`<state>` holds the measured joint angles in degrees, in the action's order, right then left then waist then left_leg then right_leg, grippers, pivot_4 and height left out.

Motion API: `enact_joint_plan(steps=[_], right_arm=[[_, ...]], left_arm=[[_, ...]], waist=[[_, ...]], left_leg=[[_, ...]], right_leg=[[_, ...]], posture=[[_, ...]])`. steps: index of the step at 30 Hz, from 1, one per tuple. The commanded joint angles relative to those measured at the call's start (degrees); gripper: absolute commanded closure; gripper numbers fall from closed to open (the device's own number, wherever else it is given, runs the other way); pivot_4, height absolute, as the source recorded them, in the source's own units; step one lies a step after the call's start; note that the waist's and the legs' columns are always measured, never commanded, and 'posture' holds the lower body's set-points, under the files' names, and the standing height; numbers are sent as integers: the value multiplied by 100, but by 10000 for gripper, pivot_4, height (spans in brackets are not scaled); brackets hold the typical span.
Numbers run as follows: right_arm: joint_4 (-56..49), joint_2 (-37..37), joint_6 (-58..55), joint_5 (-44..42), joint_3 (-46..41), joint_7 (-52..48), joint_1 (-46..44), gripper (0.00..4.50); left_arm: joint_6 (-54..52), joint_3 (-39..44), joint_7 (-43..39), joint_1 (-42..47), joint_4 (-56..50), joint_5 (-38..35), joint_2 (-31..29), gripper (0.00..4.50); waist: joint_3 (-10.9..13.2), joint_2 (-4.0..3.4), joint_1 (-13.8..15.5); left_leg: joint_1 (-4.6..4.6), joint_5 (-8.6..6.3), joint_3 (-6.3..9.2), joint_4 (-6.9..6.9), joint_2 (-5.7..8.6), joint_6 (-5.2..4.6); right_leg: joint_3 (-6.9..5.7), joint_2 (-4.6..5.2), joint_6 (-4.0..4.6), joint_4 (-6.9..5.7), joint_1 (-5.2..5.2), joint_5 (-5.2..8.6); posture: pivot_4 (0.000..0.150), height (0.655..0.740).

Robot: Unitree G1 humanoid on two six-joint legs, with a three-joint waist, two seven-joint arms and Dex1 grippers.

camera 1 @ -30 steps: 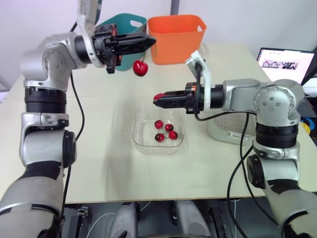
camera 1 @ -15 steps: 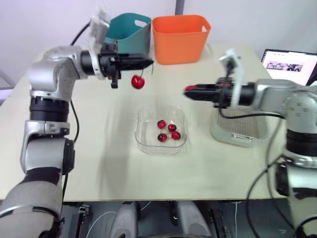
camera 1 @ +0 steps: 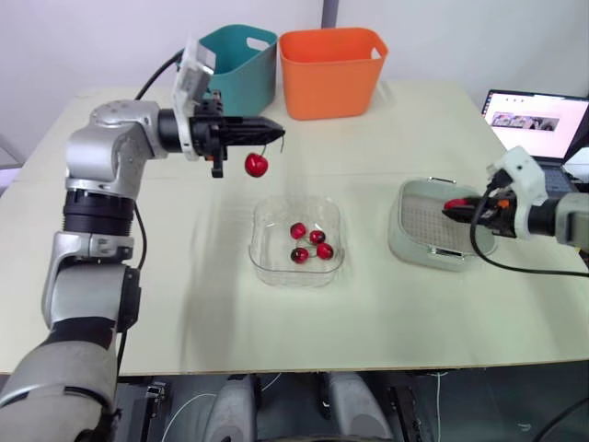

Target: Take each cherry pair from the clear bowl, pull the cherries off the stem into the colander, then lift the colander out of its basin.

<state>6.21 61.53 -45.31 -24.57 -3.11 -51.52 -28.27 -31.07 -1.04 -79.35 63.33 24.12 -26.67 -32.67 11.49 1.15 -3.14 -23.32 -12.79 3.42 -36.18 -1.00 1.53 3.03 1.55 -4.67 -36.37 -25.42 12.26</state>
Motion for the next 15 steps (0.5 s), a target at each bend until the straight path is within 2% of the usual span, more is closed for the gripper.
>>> enact_joint_plan(steps=[1, 6, 11, 15], right_arm=[[-6, 0, 127, 105, -154, -59, -88, 22836], [21, -21, 66, 111, -206, -152, -174, 6138], [-136, -168, -289, -369, -514, -327, -733, 6138], [-323, -740, -1205, -1206, -790, -198, -1728, 6138]], left_arm=[[18, 73, 2, 1, -150, -31, -30, 45000], [-34, 138, 30, 0, -102, -68, -46, 45000], [-80, 184, 14, 92, -60, -92, -85, 45000], [-262, 222, -110, 254, -163, -218, -155, 45000]], waist=[[0, 0, 7], [0, 0, 17], [0, 0, 13], [1, 0, -18]], left_leg=[[-1, 0, 0, 0, 0, 0], [0, 0, 1, 0, 0, 0], [0, 0, 1, 0, 0, 0], [1, 0, 2, 0, 0, 0]], right_leg=[[0, 0, 1, 0, 0, -1], [0, 0, 1, 0, 0, -1], [1, -1, 1, 0, 1, -1], [0, -2, 6, -1, 0, -5]], posture=[[1500, 7400], [1500, 7400], [1500, 7400], [1500, 7400]])
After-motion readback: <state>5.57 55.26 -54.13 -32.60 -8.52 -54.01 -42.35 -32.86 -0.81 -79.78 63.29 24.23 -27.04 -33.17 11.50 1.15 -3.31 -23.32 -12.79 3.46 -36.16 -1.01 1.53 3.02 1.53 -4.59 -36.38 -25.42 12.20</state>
